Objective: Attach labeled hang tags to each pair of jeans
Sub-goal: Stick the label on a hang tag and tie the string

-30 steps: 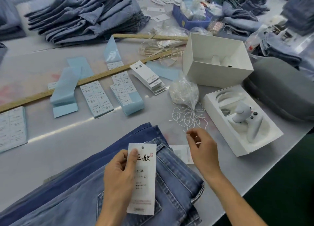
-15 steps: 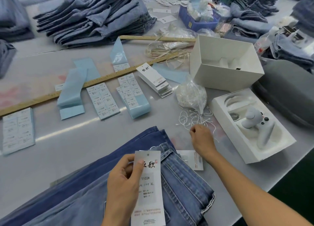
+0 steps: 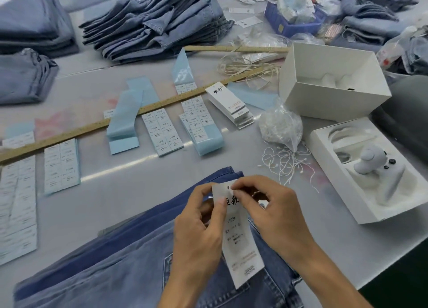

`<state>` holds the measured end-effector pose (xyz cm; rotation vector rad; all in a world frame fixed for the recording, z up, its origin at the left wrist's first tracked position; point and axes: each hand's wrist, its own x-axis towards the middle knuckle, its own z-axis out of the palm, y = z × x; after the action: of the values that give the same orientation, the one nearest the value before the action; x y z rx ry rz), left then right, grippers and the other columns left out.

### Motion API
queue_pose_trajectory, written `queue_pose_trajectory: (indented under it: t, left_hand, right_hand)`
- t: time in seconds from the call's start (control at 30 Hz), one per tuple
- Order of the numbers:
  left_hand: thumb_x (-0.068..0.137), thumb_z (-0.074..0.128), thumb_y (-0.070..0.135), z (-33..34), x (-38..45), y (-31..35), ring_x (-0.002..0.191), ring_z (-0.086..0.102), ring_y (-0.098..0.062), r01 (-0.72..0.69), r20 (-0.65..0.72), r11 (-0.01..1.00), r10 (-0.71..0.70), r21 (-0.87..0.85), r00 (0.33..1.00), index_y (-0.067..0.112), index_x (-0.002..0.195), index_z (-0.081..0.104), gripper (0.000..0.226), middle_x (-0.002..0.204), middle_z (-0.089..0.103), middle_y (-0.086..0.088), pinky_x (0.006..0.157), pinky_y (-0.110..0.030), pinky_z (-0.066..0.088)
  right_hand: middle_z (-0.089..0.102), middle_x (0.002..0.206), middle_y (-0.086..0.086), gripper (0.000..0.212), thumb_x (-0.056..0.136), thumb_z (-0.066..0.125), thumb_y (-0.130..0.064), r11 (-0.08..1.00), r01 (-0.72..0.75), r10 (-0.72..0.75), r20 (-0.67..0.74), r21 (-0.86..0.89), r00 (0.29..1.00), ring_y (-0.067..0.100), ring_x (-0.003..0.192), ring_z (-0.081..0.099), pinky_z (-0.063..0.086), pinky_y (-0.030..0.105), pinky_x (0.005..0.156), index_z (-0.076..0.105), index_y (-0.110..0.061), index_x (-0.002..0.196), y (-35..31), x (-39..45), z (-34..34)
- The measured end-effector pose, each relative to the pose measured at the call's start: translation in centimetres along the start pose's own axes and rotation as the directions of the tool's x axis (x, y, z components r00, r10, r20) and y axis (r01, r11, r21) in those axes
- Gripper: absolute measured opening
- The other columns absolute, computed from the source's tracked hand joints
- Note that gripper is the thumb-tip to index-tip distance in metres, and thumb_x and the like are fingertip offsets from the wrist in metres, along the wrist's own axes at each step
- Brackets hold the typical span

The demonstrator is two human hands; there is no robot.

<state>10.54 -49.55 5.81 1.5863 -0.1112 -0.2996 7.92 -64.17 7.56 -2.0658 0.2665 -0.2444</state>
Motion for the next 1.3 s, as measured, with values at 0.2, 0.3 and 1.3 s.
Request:
queue_pose_trajectory:
  t: [0.2,0.3,1.3]
  left_hand:
    - [0.096,0.053,0.047,-0.6,-0.4,-0.1,0.094,0.074,-0.014,-0.017,0.118,0.999,0.023,-0.050,0.993,0.044,0.112,0.069,0.023,0.102,0.076,0.008,0.065,-0.028,0.061]
    - [0.097,0.047,0.050,-0.5,-0.6,0.1,0.098,0.074,-0.014,-0.041,0.152,0.999,0.044,-0.021,0.987,0.047,0.114,0.068,0.028,0.107,0.075,0.010,0.066,-0.034,0.064]
    - [0.101,0.057,0.017,-1.1,2.1,14.1,0.077,0.058,-0.023,-0.788,0.562,0.217,0.594,0.577,0.576,0.010,0.099,0.067,0.012,0.086,0.065,0.001,0.050,-0.041,0.051]
  right_hand:
    - [0.068,0.086,-0.014,0.015,0.092,0.072,-0.014,0.999,0.039,-0.041,-0.068,-0.033,0.997,0.010,0.082,0.068,0.054,0.020,0.070,0.064,-0.025,0.099,-0.4,-0.5,0.1]
    - [0.067,0.084,-0.014,0.013,0.095,0.070,-0.018,0.991,0.081,-0.091,-0.093,-0.102,0.992,0.010,0.080,0.067,0.054,0.026,0.069,0.062,-0.027,0.098,-0.6,-1.0,0.3]
    - [0.070,0.118,-0.009,0.029,0.096,0.068,-0.024,0.950,0.312,-0.308,-0.218,-0.018,0.926,0.012,0.114,0.065,0.053,0.027,0.095,0.066,-0.017,0.124,-6.1,-1.7,-5.1]
